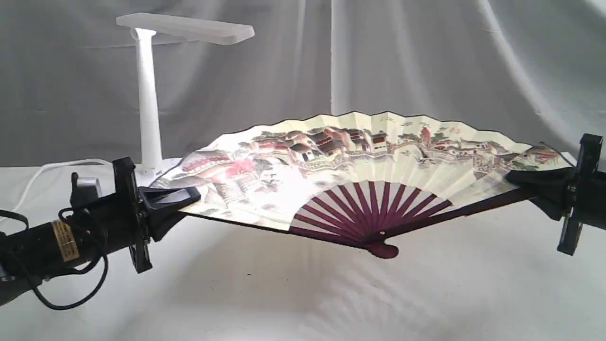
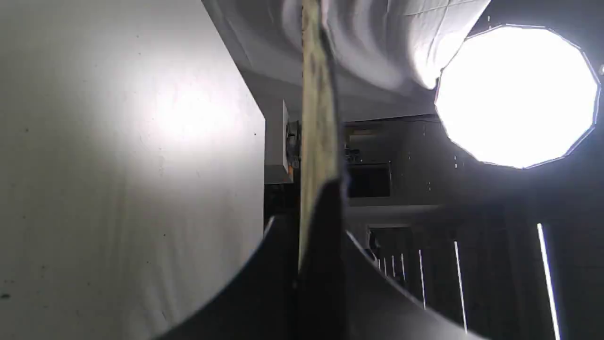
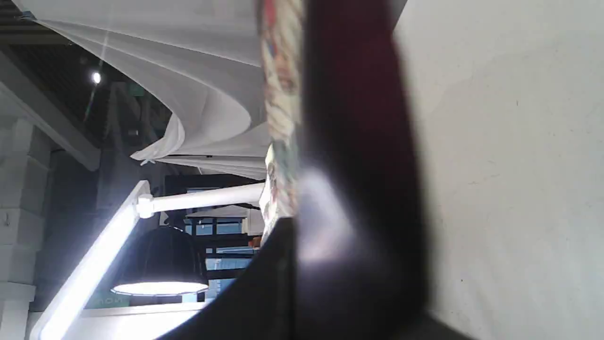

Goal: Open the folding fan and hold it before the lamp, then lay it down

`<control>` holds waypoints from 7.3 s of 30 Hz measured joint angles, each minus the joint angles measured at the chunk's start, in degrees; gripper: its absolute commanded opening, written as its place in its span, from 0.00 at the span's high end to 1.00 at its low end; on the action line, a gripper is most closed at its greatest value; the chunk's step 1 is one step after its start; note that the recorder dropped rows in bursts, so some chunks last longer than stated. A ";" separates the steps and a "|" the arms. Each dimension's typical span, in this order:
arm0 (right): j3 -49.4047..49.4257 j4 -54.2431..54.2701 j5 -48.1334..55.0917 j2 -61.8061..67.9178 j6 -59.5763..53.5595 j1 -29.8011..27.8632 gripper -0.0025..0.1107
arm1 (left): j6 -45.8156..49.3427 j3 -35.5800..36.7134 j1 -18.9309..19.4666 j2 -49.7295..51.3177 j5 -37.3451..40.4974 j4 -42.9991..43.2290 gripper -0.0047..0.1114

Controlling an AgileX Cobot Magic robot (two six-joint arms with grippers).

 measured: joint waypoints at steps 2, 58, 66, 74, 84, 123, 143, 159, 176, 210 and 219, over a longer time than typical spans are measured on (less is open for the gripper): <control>0.00 0.00 0.00 0.00 0.00 0.00 0.98 | 0.00 0.00 0.00 0.00 0.00 -0.66 0.96; -15.20 0.36 -1.35 -8.00 22.90 7.53 0.98 | -7.86 1.96 4.63 -19.07 5.76 -5.39 0.96; -15.20 0.36 -1.35 -8.00 21.76 7.53 0.98 | -7.86 1.96 4.63 -19.07 5.76 -5.06 0.96; -15.20 0.36 -1.24 -8.00 19.13 7.53 0.98 | -7.86 1.96 4.67 -19.07 5.99 -3.76 0.96; -6.22 0.36 -1.84 -8.04 10.10 7.32 0.98 | -7.86 5.29 5.17 -19.19 10.16 1.73 0.96; 16.21 -6.55 -12.09 -7.59 -6.12 1.19 0.95 | 15.58 14.28 5.28 2.63 -2.39 4.41 0.95; 15.88 -8.60 -18.59 -7.82 -8.94 0.06 0.14 | 16.16 14.28 6.01 1.96 -1.46 3.93 0.19; 15.88 -1.84 -9.10 -9.04 -20.47 0.06 0.14 | 17.99 14.28 19.79 -2.26 0.97 9.19 0.10; 15.98 0.49 -11.82 -15.93 -53.08 1.81 0.46 | 15.42 14.42 23.24 -13.73 1.21 14.41 0.65; 15.77 2.33 -59.19 -21.81 -25.58 32.95 0.98 | 1.96 14.55 -8.98 -36.71 52.00 38.00 0.96; 9.19 -5.59 -21.72 -21.91 -9.65 32.85 0.98 | 1.27 14.55 -8.98 -36.83 46.34 38.11 0.96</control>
